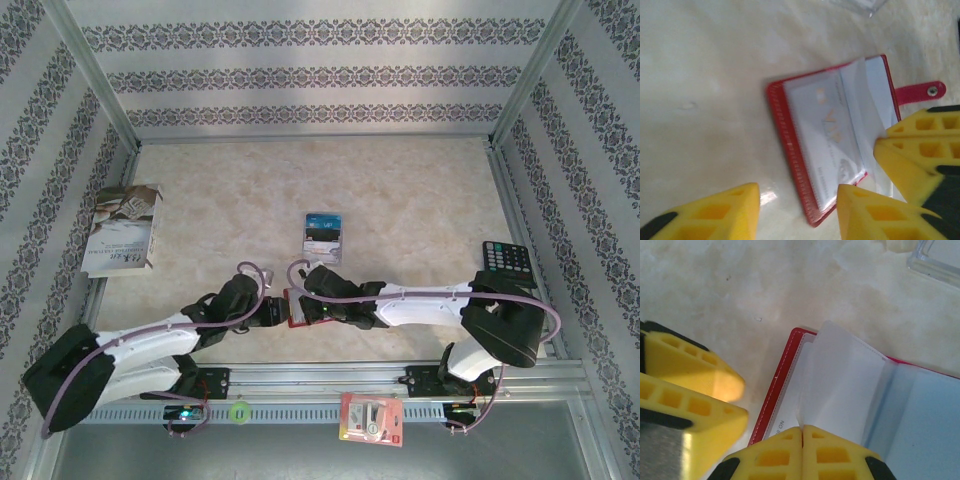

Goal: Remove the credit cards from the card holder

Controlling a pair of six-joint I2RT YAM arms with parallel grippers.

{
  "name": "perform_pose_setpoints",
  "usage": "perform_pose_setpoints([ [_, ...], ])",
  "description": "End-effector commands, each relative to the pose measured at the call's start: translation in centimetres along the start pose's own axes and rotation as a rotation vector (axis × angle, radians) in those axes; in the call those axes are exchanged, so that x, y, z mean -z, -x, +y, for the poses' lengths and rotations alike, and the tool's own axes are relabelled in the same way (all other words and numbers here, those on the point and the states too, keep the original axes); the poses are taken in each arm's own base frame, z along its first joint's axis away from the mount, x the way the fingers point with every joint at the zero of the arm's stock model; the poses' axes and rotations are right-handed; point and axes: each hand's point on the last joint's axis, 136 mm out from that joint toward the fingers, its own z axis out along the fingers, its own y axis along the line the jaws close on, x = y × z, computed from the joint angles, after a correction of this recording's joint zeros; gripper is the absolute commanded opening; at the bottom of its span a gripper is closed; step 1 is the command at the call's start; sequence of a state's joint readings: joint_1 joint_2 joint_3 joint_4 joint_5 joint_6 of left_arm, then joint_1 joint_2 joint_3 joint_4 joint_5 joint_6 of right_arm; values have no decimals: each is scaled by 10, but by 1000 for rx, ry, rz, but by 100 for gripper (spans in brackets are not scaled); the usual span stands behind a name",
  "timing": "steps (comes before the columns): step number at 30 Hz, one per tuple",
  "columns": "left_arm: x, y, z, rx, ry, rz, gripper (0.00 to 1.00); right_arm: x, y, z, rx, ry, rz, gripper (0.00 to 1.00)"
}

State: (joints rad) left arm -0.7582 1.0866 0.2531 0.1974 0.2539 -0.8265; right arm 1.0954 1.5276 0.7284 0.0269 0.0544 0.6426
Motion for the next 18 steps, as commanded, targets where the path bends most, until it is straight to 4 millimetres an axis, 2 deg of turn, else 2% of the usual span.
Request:
perform_pose_setpoints([
  [1,-6,28,-36,-32,-91,-97,29,4,7,3,-69,23,-48,0],
  [4,-16,24,-36,-33,-86,-75,21,6,5,1,-84,19,-55,0],
  [8,-26,18,-33,-30,-70,-54,16,7,5,1,-90,17,-59,0],
  [13,-33,12,-13,-9,17,-35,0,7,2,-2,-108,7,-58,0],
  [18,-33,3,2,-7,77,-4,0,16,1,-19,-151,-67,-80,0],
])
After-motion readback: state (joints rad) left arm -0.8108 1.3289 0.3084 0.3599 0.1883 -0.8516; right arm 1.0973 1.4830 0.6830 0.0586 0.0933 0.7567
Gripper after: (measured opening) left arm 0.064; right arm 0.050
